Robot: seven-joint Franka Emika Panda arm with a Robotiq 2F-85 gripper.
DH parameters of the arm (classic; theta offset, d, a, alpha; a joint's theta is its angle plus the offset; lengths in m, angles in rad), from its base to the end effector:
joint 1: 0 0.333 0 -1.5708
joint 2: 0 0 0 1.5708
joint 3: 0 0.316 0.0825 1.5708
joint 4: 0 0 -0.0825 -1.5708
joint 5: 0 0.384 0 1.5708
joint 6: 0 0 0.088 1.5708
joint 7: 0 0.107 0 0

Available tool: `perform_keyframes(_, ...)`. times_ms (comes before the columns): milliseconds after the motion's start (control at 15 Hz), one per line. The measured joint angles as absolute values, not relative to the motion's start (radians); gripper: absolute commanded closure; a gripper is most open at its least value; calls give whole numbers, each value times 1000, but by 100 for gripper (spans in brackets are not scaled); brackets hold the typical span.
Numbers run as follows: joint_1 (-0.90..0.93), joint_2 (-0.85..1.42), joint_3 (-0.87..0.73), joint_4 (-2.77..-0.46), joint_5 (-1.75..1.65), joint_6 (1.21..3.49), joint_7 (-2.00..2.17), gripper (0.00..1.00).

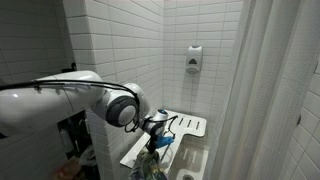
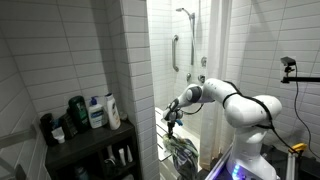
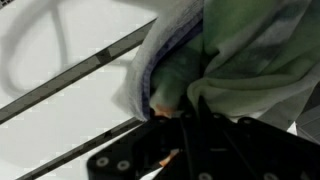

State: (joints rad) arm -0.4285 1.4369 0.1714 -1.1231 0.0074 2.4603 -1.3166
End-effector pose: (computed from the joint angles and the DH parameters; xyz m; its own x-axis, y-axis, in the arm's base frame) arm 0.6552 -0.2023 -0.0898 0.6125 0.7774 0.1431 0.7902 -0.5972 -0.1376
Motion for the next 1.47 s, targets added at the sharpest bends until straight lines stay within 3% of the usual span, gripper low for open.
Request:
perform_keyframes(933,-175,1465,167,-977,3,2263,-1390,98)
perform_keyframes(1467,-219,1465,101,-956,31,2240,-1352,98)
